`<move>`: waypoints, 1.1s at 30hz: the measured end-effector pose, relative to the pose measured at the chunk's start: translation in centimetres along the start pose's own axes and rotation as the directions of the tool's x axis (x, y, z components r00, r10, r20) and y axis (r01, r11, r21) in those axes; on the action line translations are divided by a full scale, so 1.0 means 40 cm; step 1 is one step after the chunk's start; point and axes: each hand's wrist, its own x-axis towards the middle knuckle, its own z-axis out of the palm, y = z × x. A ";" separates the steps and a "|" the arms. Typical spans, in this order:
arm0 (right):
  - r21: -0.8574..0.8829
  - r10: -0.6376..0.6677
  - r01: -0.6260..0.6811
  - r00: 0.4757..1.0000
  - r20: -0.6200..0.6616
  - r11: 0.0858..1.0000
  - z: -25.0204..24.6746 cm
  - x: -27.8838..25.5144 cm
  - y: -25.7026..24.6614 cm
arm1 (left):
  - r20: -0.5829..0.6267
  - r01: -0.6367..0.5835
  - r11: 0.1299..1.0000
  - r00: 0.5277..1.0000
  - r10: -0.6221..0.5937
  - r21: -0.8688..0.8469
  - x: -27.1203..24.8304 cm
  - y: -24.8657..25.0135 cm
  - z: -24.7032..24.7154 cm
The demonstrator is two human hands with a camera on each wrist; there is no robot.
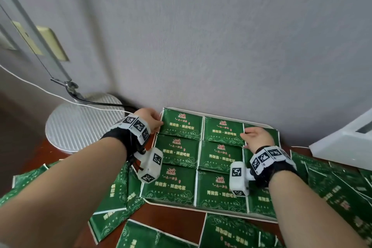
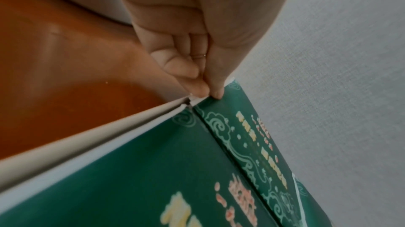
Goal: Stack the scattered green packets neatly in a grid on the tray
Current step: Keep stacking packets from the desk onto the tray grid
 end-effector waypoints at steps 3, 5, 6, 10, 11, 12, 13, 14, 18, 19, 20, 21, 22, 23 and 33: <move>0.004 0.003 -0.003 1.000 -0.019 1.000 0.004 0.004 0.003 | -0.015 -0.002 0.996 1.000 0.003 0.090 0.003 0.003 -0.010; 0.009 0.002 -0.002 1.000 -0.030 1.000 0.006 0.007 0.004 | -0.025 -0.003 0.993 1.000 0.006 0.122 0.009 0.004 -0.013; 0.010 0.003 -0.003 1.000 -0.031 1.000 0.007 0.008 0.003 | -0.028 0.004 0.993 1.000 0.000 0.122 0.011 0.004 -0.013; 0.014 0.018 -0.017 1.000 -0.021 1.000 0.008 0.005 -0.005 | -0.018 0.029 0.996 0.999 -0.027 0.081 0.016 0.007 -0.009; 0.012 0.022 -0.022 0.999 -0.024 1.000 0.007 0.004 -0.006 | -0.012 0.027 0.997 1.000 -0.027 0.067 0.014 0.008 -0.009; 0.008 0.023 -0.022 0.999 -0.033 1.000 0.005 0.004 -0.007 | -0.007 0.026 0.998 1.000 -0.026 0.054 0.011 0.010 -0.009; -0.008 0.019 -0.020 0.999 -0.041 1.000 0.002 0.001 -0.009 | -0.004 0.023 0.999 1.000 -0.023 0.042 0.009 0.011 -0.011; -0.034 0.010 -0.012 0.999 -0.047 0.999 -0.003 -0.004 -0.012 | -0.006 0.020 0.999 1.000 -0.020 0.034 0.004 0.011 -0.013; -0.124 -0.055 0.049 0.998 -0.039 0.991 -0.036 -0.055 -0.042 | -0.030 -0.004 0.999 1.000 0.006 0.052 -0.046 0.007 -0.040; -0.140 -0.078 0.075 0.997 -0.020 0.987 -0.044 -0.073 -0.052 | -0.047 -0.018 0.995 0.999 0.023 0.095 -0.068 0.003 -0.053; -0.162 -0.108 0.108 0.994 0.007 0.981 -0.053 -0.094 -0.061 | -0.067 -0.032 0.990 0.997 0.042 0.137 -0.094 -0.001 -0.067; -0.198 -0.141 0.147 0.989 0.046 0.969 -0.062 -0.119 -0.070 | -0.084 -0.049 0.985 0.994 0.064 0.168 -0.123 -0.007 -0.081; -0.241 -0.174 0.192 0.980 0.094 0.951 -0.070 -0.148 -0.078 | -0.093 -0.069 0.980 0.992 0.087 0.186 -0.154 -0.015 -0.094; -0.282 -0.201 0.236 0.968 0.147 0.930 -0.076 -0.180 -0.087 | -0.093 -0.092 0.975 0.989 0.113 0.202 -0.183 -0.029 -0.105; -0.552 -0.067 0.334 0.892 0.447 0.764 -0.095 -0.575 0.049 | 0.284 -0.288 0.780 0.947 0.147 0.556 -0.541 -0.253 -0.038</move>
